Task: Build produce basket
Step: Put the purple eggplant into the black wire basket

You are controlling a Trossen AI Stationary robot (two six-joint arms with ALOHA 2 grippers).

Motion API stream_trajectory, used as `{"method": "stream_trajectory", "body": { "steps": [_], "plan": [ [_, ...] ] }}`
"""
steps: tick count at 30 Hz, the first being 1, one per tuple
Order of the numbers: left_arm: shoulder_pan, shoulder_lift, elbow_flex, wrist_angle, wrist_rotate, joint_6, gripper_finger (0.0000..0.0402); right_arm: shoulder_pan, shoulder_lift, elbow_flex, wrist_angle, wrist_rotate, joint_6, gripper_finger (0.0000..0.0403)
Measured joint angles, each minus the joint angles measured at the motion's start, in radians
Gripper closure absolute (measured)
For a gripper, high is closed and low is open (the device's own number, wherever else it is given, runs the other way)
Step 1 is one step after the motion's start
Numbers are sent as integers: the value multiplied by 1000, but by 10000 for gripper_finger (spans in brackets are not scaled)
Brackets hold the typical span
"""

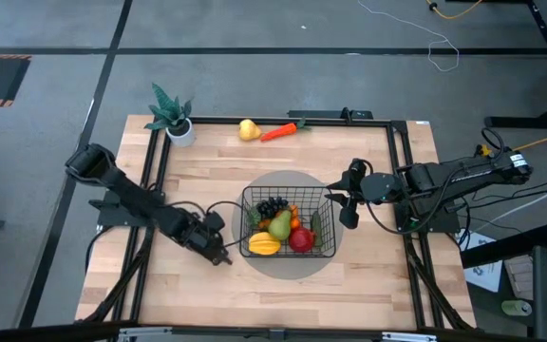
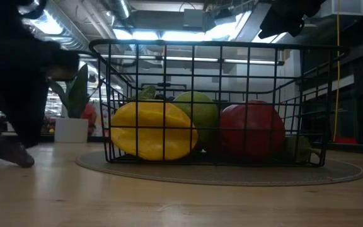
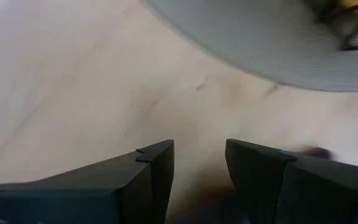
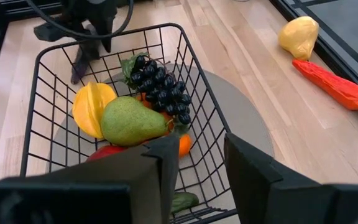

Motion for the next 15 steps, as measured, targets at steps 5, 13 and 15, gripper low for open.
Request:
{"method": "stream_trajectory", "body": {
  "steps": [5,13,15],
  "plan": [
    [39,-48,88,-15,102,161,269,0,0,0,3,0,0,284],
    [30,-73,220,-76,318,254,269,0,0,0,2,0,25,284],
    [12,-72,236,-78,387,274,269,0,0,0,2,0,26,284]
  ]
}}
